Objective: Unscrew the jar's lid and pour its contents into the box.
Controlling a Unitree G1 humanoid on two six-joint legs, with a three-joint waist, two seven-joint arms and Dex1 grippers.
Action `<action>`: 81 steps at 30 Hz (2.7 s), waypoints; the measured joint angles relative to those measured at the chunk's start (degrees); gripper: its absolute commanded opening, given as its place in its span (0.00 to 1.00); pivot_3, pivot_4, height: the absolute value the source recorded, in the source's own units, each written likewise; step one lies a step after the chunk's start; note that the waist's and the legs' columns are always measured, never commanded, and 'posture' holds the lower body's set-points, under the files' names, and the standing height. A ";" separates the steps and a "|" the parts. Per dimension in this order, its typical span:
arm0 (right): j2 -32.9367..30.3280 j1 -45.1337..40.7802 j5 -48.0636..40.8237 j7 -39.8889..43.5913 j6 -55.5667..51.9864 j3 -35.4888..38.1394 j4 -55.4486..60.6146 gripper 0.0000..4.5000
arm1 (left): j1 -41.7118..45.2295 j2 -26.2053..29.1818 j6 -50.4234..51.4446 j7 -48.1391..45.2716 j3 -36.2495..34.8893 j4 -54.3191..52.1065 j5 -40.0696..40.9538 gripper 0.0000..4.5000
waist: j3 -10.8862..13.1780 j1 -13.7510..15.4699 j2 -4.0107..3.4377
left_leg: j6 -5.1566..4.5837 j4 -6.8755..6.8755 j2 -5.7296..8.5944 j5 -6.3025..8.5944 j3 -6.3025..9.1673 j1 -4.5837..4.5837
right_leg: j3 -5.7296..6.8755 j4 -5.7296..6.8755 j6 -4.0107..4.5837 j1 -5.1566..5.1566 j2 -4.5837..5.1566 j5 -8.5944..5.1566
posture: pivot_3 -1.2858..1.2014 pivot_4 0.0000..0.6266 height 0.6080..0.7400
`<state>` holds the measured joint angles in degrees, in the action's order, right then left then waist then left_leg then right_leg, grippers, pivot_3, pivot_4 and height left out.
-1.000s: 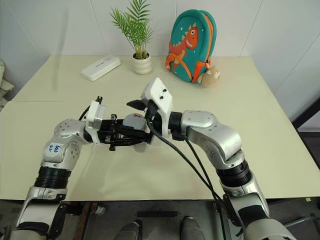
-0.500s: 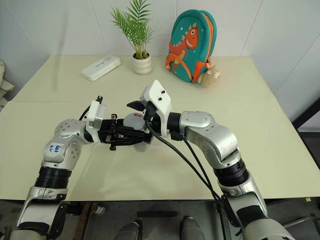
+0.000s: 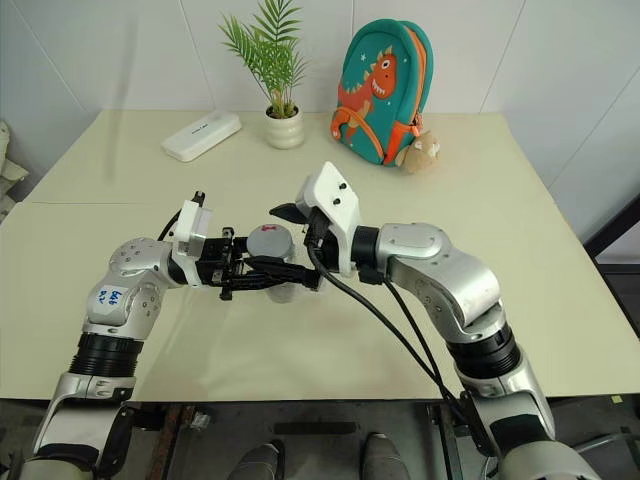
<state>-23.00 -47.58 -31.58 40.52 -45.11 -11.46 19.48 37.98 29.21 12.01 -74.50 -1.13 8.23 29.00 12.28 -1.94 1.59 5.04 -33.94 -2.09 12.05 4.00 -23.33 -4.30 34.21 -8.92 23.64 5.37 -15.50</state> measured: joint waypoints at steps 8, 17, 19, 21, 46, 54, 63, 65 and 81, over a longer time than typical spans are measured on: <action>-1.76 0.82 -0.65 -0.02 -1.30 0.85 1.51 0.99 | 0.00 0.00 -0.01 -0.02 -0.02 0.92 0.01 0.47 | 0.00 0.02 0.00 | 0.00 0.00 0.00 0.00 0.00 0.00 | 0.00 -0.01 0.00 0.00 0.00 0.00 | 0.52 0.24 1.00; -5.51 1.87 -3.18 1.26 -2.97 3.11 4.82 0.99 | 0.03 0.01 -0.17 -0.36 -0.03 1.54 0.00 0.47 | 0.00 0.11 0.00 | 0.00 0.00 0.00 0.00 0.00 -0.01 | 0.00 -0.04 0.00 0.00 0.00 0.00 | 0.52 0.24 1.00; -5.86 1.91 -3.85 1.73 -3.61 3.14 5.48 0.99 | 0.04 0.01 -0.18 -0.53 -0.03 1.57 0.00 0.47 | 0.00 0.03 0.00 | 0.00 0.00 0.00 0.00 0.00 0.00 | 0.00 -0.03 0.00 0.00 0.00 0.00 | 0.52 0.24 1.00; -6.32 2.19 -4.20 2.11 -3.86 3.14 5.92 0.99 | 0.04 0.01 -0.20 -0.62 -0.03 1.61 0.00 0.47 | 0.00 0.09 0.00 | 0.00 0.00 0.00 0.00 0.00 0.00 | 0.00 -0.04 0.00 -0.01 0.01 0.00 | 0.52 0.24 1.00; 2.84 -3.44 -2.21 -1.40 -3.58 0.20 0.46 0.99 | 1.68 -1.11 -1.74 -1.18 0.11 3.70 -0.25 0.47 | 0.00 0.15 0.00 | -0.01 0.00 0.00 0.00 0.00 -0.04 | 0.00 -0.03 0.00 0.02 0.00 0.00 | 0.52 0.24 1.00; 5.04 -3.45 1.84 -2.54 -1.50 -2.20 -1.99 0.99 | 1.77 -1.11 -2.19 -1.23 0.11 3.76 -0.38 0.47 | 0.00 0.11 0.00 | -0.01 0.00 0.00 0.00 0.00 -0.03 | 0.00 0.00 0.00 0.02 0.00 0.00 | 0.52 0.24 1.00; 5.56 -3.54 5.10 -2.18 1.28 -2.57 -4.48 0.99 | 1.77 -1.11 -2.18 -0.78 0.07 3.75 -0.40 0.47 | 0.00 0.02 0.00 | -0.01 0.00 0.00 0.00 0.00 -0.03 | 0.00 0.01 -0.01 0.03 0.00 0.00 | 0.52 0.24 1.00; 5.45 -3.60 5.22 -1.91 1.38 -2.56 -4.62 0.99 | 1.77 -1.11 -2.18 -0.67 0.08 3.75 -0.40 0.47 | 0.00 0.03 0.00 | 0.00 0.00 0.00 0.00 0.00 -0.03 | 0.00 0.02 -0.01 0.03 0.00 0.00 | 0.52 0.24 1.00; 0.01 -2.09 3.43 -0.03 -1.02 -0.86 -0.33 0.99 | 1.76 -1.06 -2.18 -0.36 0.04 3.75 -0.56 0.47 | 0.00 0.03 0.00 | 0.00 0.00 0.00 0.00 0.00 -0.03 | 0.00 0.01 -0.01 0.03 0.00 0.00 | 0.52 0.24 1.00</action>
<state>-22.99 -49.68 -28.15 40.49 -46.14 -12.32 19.15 39.74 28.15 9.83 -74.85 -1.09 11.99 28.44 12.28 -1.91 1.59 5.03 -33.94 -2.10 12.05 4.00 -23.36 -4.29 34.22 -8.92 23.67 5.36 -15.49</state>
